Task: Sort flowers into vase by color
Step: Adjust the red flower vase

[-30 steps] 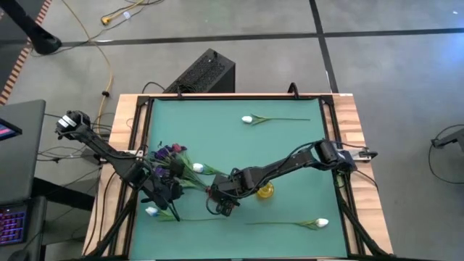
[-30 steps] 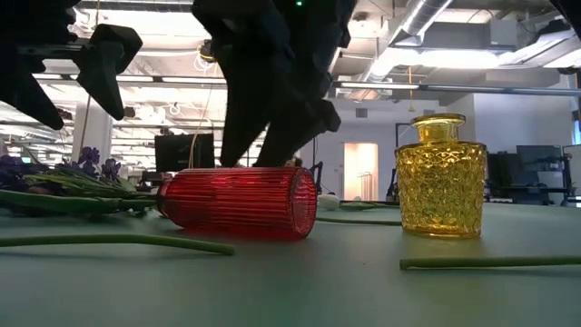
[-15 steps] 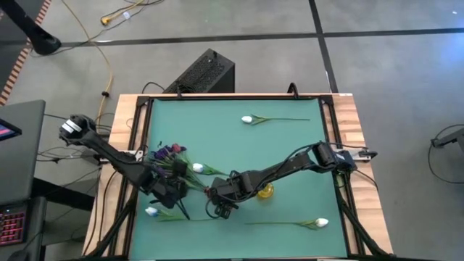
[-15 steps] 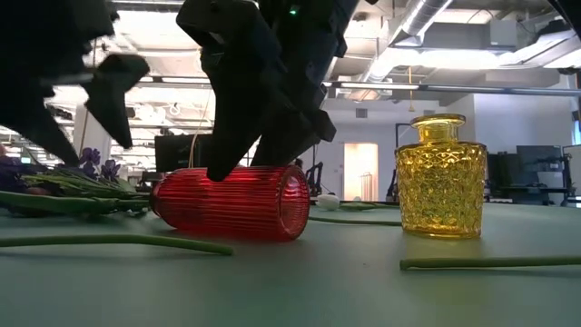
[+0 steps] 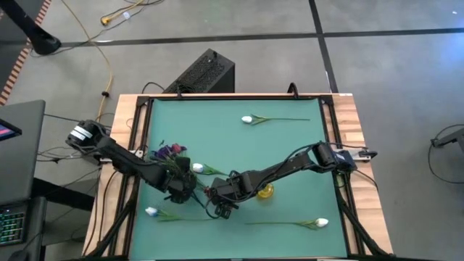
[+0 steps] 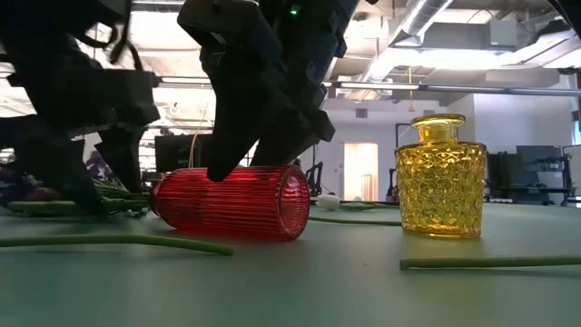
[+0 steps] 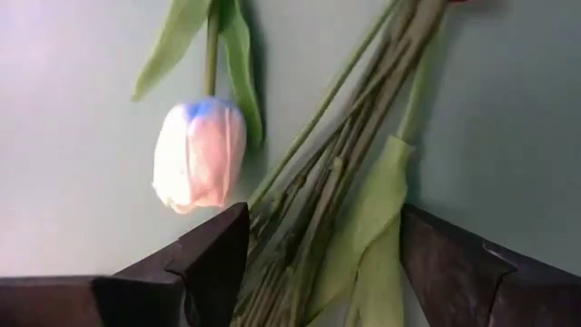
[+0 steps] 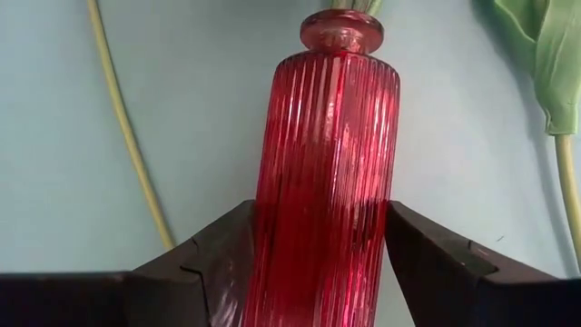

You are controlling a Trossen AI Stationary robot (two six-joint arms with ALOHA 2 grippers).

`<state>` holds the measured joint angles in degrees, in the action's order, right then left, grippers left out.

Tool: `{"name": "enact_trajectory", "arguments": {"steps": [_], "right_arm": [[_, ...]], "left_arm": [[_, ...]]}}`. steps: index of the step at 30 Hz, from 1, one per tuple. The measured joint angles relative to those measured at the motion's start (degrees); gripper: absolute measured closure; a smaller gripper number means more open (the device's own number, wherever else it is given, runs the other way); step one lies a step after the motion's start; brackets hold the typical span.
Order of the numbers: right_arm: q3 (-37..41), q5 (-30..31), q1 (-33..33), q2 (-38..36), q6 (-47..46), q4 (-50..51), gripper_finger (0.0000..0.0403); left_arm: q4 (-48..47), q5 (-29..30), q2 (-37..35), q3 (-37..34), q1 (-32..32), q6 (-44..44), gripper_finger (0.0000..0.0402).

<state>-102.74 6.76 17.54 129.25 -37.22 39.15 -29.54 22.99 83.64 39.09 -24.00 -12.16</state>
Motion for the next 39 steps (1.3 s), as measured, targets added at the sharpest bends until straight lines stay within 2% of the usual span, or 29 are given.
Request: {"name": "enact_trajectory", "arguments": {"steps": [5,10,13,17,25,27,39], "right_arm": [[0.04,0.0,-0.37,0.0,0.2,-0.97,0.0142],[0.13,0.46,-0.39,0.0,0.36,-1.56,0.0142],[0.15,0.5,-0.39,0.02,0.84,-1.7,0.0142],[0.15,1.34,-0.39,0.07,1.7,-1.96,0.0142],[0.15,2.18,-0.33,0.09,2.56,-2.16,0.0142],[0.15,2.21,-0.33,0.09,2.61,-2.2,0.0142],[0.22,2.31,-0.73,0.13,4.68,-3.49,0.0142]], "left_arm": [[1.08,-8.74,0.0,0.0,2.97,0.69,0.0143],[1.11,-9.51,0.0,0.0,3.18,1.07,0.0146],[1.11,-9.57,0.0,0.0,3.18,0.75,0.0164],[2.79,-10.0,0.0,0.0,3.18,0.67,0.0218],[4.97,-10.36,0.0,0.0,3.16,2.52,0.0364],[5.25,-10.73,0.0,0.0,3.05,3.07,0.0387],[5.08,-10.2,0.0,0.58,2.47,6.23,0.0371]]}}
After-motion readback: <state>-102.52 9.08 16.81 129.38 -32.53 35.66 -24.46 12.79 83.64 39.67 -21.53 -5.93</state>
